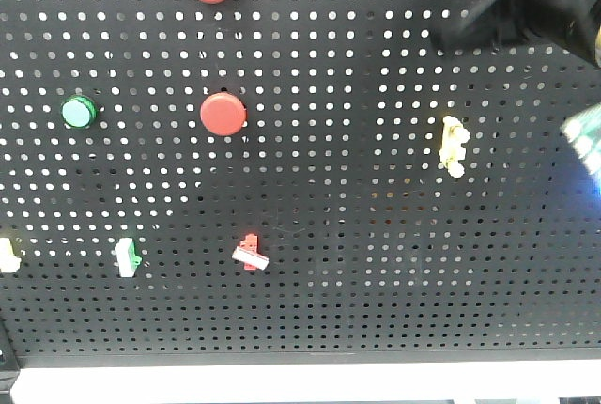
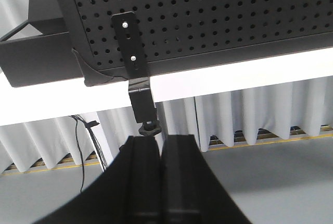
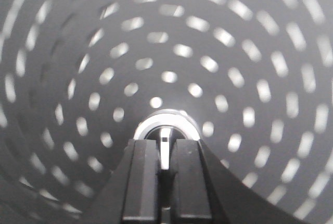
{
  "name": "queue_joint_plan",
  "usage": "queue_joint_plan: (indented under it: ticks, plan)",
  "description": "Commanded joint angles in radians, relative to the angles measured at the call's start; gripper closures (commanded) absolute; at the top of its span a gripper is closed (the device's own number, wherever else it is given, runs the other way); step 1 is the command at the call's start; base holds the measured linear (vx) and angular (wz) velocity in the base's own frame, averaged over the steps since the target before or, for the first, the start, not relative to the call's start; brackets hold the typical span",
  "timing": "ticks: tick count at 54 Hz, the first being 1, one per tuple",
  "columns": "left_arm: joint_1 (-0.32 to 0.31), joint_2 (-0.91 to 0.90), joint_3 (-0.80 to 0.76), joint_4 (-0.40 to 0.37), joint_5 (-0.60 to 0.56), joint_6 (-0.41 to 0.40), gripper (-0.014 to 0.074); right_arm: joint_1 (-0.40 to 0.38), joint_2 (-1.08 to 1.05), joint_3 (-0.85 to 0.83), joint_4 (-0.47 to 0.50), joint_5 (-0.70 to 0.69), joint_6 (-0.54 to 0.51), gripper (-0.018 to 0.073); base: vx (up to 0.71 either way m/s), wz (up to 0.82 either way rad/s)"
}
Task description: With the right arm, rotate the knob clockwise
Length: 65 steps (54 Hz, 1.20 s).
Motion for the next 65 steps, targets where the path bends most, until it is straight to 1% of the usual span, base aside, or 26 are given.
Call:
queue_joint_plan:
  ticks: [1, 6, 12, 24, 42, 47, 57, 65]
  plan:
    - [-0.003, -0.016, 0.027, -0.008, -0.076, -0.001, 0.0603, -0.009, -0.037, -0.027, 0.058, 0.011, 0.143, 0.0569, 0.00, 0.00]
    - [-0.003, -0.016, 0.027, -0.008, -0.076, -0.001, 0.0603, -0.009, -0.040, -0.027, 0.094, 0.007, 0.265, 0.0568, 0.00, 0.00]
    - [-0.003, -0.016, 0.027, -0.008, -0.076, -0.001, 0.0603, -0.009, -0.040, -0.027, 0.105, -0.009, 0.391, 0.0568, 0.00, 0.00]
    - [-0.003, -0.016, 0.027, -0.008, -0.076, -0.001, 0.0603, -0.009, -0.040, -0.027, 0.143, -0.120, 0.678, 0.0568, 0.00, 0.00]
    - [-0.003, -0.016, 0.027, -0.008, -0.076, -0.001, 0.0603, -0.010, -0.040, -0.027, 0.144, -0.197, 1.058, 0.0568, 0.00, 0.00]
    - [-0.003, -0.016, 0.027, -0.008, -0.076, -0.001, 0.0603, -0.010, -0.040, -0.027, 0.143, -0.206, 1.112, 0.0567, 0.00, 0.00]
    - [-0.003, -0.016, 0.027, -0.008, -0.076, -0.001, 0.0603, -0.010, -0.040, -0.027, 0.082, -0.218, 1.108, 0.0549, 0.00, 0.00]
    - [-0.003, -0.016, 0.027, -0.008, -0.076, -0.001, 0.0603, -0.010, -0.040, -0.027, 0.044, -0.250, 1.107, 0.0487, 0.00, 0.00]
